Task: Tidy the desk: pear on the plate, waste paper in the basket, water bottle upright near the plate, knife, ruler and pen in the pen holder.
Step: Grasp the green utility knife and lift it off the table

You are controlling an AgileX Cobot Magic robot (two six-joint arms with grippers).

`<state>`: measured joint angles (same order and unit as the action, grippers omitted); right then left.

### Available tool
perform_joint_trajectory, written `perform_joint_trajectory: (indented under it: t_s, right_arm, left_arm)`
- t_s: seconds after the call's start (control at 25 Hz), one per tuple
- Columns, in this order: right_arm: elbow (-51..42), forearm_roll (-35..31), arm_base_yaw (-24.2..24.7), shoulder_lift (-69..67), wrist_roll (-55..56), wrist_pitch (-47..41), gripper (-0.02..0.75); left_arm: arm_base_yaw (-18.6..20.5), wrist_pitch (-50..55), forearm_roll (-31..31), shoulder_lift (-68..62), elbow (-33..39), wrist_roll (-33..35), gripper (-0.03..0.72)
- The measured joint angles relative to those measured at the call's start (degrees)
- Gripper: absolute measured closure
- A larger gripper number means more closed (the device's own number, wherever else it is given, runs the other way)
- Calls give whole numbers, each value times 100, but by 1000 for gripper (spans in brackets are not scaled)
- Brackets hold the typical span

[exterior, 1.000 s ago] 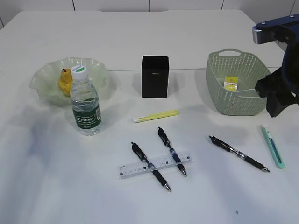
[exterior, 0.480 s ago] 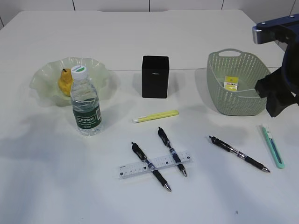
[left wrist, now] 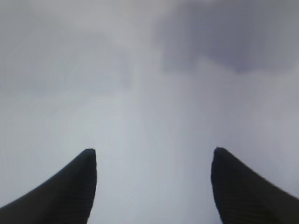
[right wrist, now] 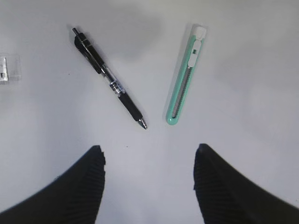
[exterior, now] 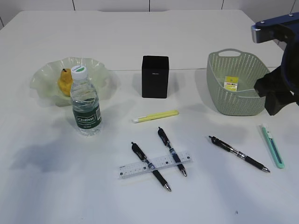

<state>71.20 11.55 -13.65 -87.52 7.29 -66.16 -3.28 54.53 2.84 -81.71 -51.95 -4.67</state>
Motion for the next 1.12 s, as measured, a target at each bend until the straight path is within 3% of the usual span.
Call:
perform_joint_trajectory:
  t_s: [0.28,0.48,0.68,0.92,1.12]
  right_arm:
    - [0,141,0,0,-174,137,288]
    - [0,398,60,-74,-210,245,294]
    - [0,391,413,-428,-210,448,305]
    - [0,-86,1109,-1043,-210,775,307]
    - [0,-314,1339,-1607,-210,973,307]
  left_arm:
    - [-331,676,-2,25,-217,280,150]
    - [-353,730,-67,25,-217,293,150]
    - [-353,741,-184,25,-217,293,153]
    - [-353,741,-189,25,-217,302,159]
    - [-353,741,-189,25,-217,302,167]
